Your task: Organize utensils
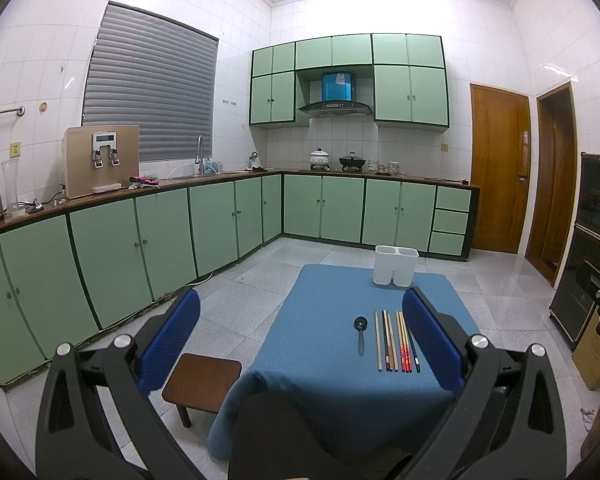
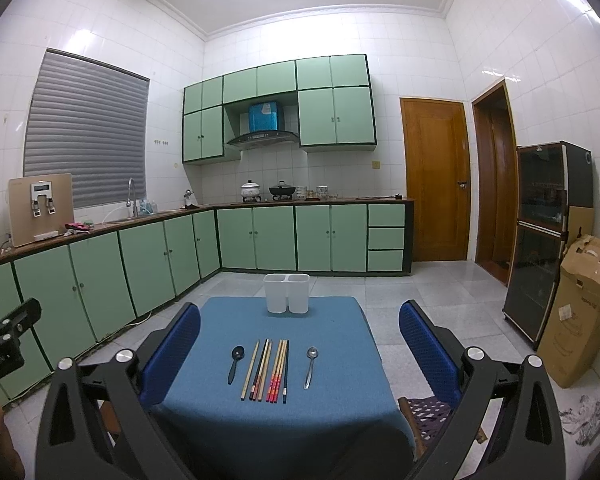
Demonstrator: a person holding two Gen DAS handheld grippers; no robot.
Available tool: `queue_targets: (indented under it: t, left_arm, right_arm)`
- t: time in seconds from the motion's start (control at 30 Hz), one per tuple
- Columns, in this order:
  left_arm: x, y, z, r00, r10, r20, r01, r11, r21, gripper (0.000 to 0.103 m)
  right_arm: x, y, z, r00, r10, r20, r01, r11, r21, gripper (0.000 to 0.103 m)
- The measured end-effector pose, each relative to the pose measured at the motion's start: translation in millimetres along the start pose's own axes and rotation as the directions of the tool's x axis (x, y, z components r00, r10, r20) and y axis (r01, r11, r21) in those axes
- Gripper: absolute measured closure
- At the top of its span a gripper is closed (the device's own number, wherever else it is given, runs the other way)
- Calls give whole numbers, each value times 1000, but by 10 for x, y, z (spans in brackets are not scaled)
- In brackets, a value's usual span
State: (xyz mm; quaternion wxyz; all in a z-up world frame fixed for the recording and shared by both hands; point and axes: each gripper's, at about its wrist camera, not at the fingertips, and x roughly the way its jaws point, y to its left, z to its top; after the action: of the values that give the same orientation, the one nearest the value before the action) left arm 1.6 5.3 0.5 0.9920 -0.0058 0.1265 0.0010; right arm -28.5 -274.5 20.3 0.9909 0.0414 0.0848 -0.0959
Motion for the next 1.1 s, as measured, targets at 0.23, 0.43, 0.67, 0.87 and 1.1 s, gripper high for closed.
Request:
queue_targets:
  t: [0.23, 0.43, 0.67, 0.87, 1.1]
  left_arm:
    - [5, -27, 1, 1000, 2, 1, -2, 1000, 2, 5]
    - [3, -24, 3, 1000, 2, 1, -2, 1000, 3, 5]
    - [17, -24, -2, 1000, 1, -1, -1, 1000, 2, 5]
    - [19, -20, -4, 1000, -1, -2, 1, 1000, 3, 5]
    - [21, -21, 3, 1000, 1, -2, -1, 1000, 4, 5]
  right_arm:
    - [-2, -32, 20, 1000, -1, 2, 1, 1000, -3, 6]
    - [-27, -19, 38, 1000, 0, 1, 1, 1000, -6, 6]
    - [-24, -7, 35, 1000, -1, 0, 1, 1000, -7, 6]
    - [-23, -5, 32, 1000, -1, 1, 1, 1000, -8, 6]
    - [-29, -10, 31, 1000, -2, 0, 2, 1000, -6, 6]
